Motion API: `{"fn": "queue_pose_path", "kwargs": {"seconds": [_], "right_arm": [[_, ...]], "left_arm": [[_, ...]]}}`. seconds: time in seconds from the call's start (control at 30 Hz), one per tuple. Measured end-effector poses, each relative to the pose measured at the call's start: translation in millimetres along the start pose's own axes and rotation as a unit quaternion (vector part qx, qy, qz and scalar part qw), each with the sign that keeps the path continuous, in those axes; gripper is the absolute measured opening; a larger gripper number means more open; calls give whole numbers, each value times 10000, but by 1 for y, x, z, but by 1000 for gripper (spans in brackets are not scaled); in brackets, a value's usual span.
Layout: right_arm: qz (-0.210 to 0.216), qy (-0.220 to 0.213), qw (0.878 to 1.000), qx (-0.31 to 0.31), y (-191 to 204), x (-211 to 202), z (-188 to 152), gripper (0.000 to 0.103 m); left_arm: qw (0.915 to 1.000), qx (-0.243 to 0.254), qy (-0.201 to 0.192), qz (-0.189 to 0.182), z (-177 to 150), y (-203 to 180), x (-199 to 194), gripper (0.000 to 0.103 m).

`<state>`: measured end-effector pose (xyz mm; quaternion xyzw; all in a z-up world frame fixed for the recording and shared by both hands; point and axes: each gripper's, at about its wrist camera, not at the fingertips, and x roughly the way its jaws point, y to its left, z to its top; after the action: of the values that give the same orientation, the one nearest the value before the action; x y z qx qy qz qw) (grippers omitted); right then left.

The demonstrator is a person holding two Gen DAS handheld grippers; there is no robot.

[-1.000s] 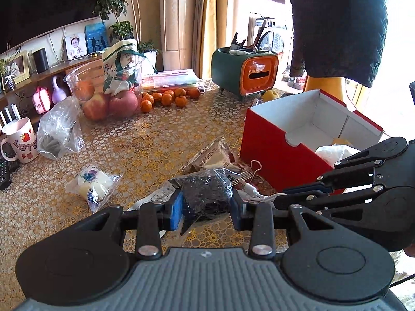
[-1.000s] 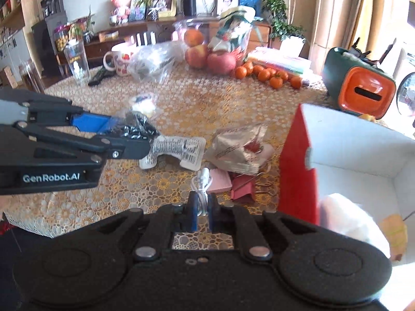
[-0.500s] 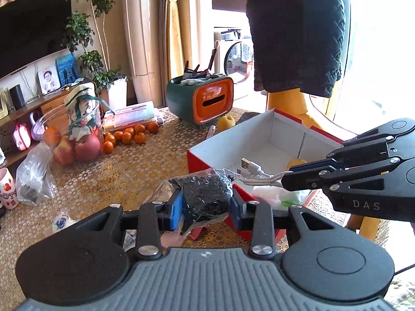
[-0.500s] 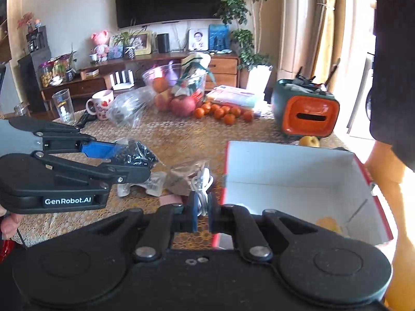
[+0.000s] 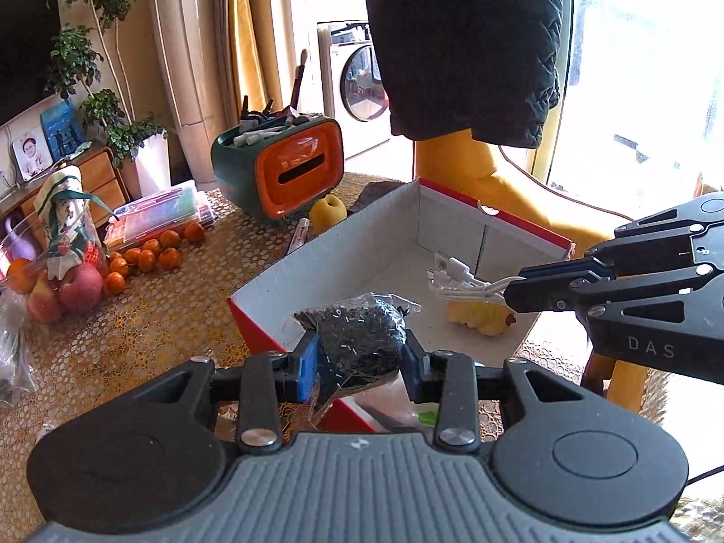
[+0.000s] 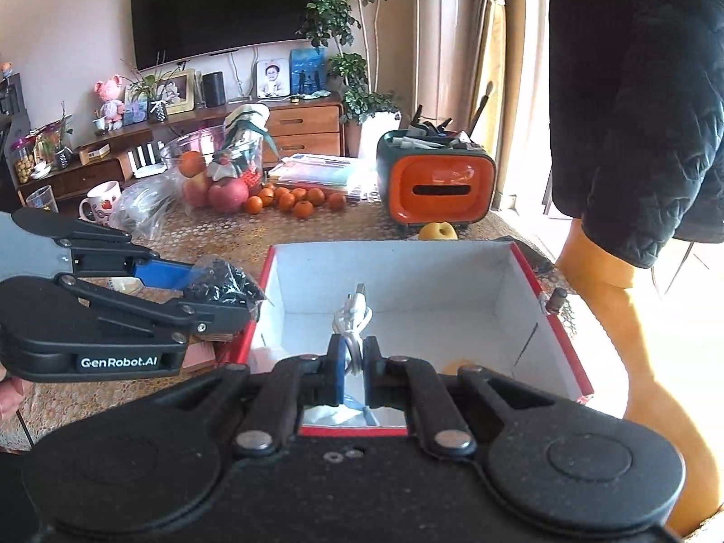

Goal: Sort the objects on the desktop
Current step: 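Carry the black-item bag and white cable into the red box and open both grippers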

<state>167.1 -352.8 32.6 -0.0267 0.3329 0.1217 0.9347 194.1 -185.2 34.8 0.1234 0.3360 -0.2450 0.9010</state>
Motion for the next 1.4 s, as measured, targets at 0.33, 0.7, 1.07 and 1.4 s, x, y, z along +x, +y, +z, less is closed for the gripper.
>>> {"fn": "queue_pose_path", "kwargs": {"seconds": [0.33, 0.7, 1.07, 1.4], "right_arm": [[-314, 342, 9986, 234, -32, 48, -17, 6], [-377, 720, 9965, 207, -41, 90, -31, 6], [-347, 921, 9949, 229, -44, 103, -36, 7], [-326, 956, 9946, 236, -40, 97, -33, 24]], "left_arm": [[9976, 286, 598, -176, 30, -12, 69, 36], [9917, 355, 1199, -290, 29, -11, 136, 36], [9880, 268, 1494, -294, 21, -4, 160, 37], [9925, 109, 1173, -315, 27, -1, 138, 73]]}}
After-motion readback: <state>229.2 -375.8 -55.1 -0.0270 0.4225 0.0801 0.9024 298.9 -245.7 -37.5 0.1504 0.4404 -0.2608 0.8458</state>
